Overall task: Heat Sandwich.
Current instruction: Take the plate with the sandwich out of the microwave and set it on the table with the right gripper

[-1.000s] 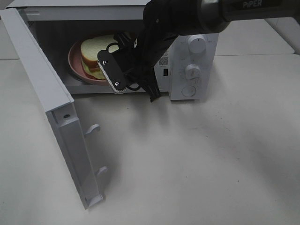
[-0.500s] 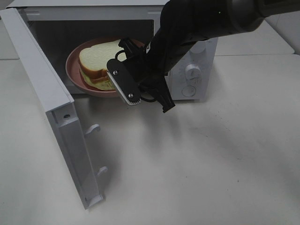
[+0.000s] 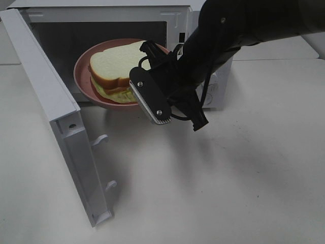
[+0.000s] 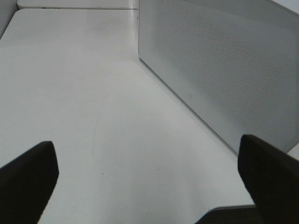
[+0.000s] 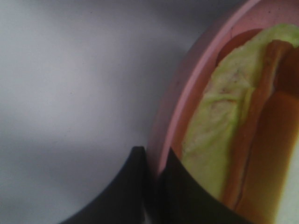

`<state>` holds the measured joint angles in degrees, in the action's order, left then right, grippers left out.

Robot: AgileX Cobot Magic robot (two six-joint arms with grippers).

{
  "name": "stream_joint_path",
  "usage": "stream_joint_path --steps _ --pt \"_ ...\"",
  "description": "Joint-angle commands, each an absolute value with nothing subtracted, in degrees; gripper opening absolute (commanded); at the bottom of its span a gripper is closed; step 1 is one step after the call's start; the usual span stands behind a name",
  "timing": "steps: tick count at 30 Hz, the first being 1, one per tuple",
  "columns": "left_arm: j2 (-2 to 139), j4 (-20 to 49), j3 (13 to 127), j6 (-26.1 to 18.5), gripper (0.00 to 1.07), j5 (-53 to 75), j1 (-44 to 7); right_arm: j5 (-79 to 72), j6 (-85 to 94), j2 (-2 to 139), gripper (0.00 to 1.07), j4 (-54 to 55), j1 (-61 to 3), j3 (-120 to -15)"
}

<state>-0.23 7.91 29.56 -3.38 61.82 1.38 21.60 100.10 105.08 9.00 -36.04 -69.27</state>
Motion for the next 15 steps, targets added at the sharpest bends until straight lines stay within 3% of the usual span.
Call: stream_joint_path --steps 1,15 --pt "-0.57 7.96 29.56 -3.04 0.98 61.54 1.49 19.08 99.52 101.47 0.0 9.28 -35.64 -66.41" --pt "-0.57 7.96 29.56 -3.04 0.98 61.54 1.49 18.56 97.75 90.81 0.0 9.28 -35.64 -53.69"
